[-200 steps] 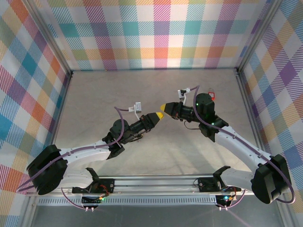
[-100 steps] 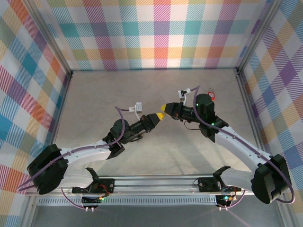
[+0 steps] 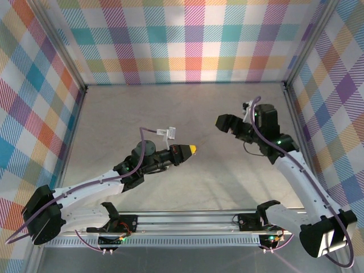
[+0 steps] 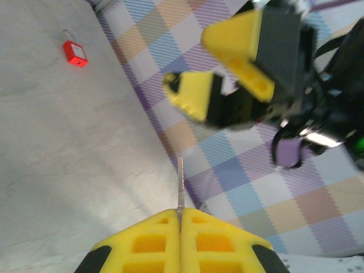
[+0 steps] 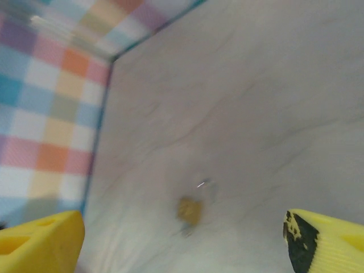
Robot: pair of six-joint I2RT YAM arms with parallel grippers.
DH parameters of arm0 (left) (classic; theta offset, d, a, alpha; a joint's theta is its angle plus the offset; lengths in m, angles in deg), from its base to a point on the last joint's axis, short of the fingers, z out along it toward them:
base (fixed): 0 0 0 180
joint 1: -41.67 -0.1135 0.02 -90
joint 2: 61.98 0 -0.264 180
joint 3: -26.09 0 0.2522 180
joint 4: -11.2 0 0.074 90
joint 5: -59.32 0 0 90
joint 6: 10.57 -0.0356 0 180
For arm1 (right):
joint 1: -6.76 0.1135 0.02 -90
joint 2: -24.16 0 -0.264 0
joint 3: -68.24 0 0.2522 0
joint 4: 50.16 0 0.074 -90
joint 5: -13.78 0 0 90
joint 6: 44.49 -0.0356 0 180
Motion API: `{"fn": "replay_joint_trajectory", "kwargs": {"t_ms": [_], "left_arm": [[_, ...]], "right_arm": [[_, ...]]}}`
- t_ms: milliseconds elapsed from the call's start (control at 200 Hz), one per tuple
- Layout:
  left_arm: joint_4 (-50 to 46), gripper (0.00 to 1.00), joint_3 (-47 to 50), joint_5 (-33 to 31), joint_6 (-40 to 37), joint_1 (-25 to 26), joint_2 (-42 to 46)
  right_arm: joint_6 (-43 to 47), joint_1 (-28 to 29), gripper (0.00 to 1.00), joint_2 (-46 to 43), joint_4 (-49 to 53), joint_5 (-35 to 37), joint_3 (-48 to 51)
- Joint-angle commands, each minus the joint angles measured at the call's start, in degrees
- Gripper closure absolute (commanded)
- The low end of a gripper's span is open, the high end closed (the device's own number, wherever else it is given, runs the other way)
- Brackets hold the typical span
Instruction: Unlock with the key
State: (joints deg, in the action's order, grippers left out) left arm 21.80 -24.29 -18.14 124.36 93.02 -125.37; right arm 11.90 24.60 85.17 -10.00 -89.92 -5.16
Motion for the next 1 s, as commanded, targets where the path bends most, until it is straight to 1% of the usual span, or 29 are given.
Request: {"fn": "replay_joint_trajectory", "kwargs": {"t_ms": [0,25,150,210,290,405,515,630,720,870,995], "left_arm": [[-5.63,1.0,-1.96,-1.72,-4.96,0.29,1.21],[-5.72,1.0,-2.05,-2.1,-5.02,0.24,1.26],[-4.44,1.0,-1.81,-3.31,-5.02,0.33,0.93],[-4.32,1.0,-1.63,-4.02,-5.26,0.4,0.99],[-3.91,1.0,-0.95,-4.99,-5.71,0.42,1.17],[-3.69,1.0,-0.29,-5.83,-6.34,0.4,1.79],[-4.63,1.0,-0.38,-5.86,-6.7,0.35,2.02],[-5.23,1.0,-0.38,-6.11,-6.82,0.33,2.46],[-5.79,1.0,-0.38,-6.72,-6.92,0.35,3.03],[-6.84,1.0,-0.77,-7.43,-7.09,0.39,3.31],[-7.09,1.0,-1.0,-7.56,-7.05,0.3,3.26]], "right_arm": [[15.61,-4.68,0.05,5.59,14.61,14.93,-4.19],[17.06,-6.48,0.05,7.94,15.26,16.4,-5.09],[22.5,-15.9,0.04,21.63,14.94,17.88,-10.09],[23.34,-19.58,0.05,28.0,14.21,17.04,-13.29],[23.6,-22.47,0.08,35.34,13.62,15.34,-17.81],[24.61,-22.9,0.1,46.1,15.01,15.66,-26.66],[25.22,-23.11,0.12,55.52,17.64,18.49,-35.82],[26.17,-23.23,0.15,63.17,20.2,19.09,-45.26],[26.42,-23.29,0.2,69.08,23.45,18.36,-52.89],[26.73,-23.22,0.28,76.31,28.03,18.08,-61.95],[27.44,-23.28,0.33,78.44,28.76,17.65,-64.1]]}}
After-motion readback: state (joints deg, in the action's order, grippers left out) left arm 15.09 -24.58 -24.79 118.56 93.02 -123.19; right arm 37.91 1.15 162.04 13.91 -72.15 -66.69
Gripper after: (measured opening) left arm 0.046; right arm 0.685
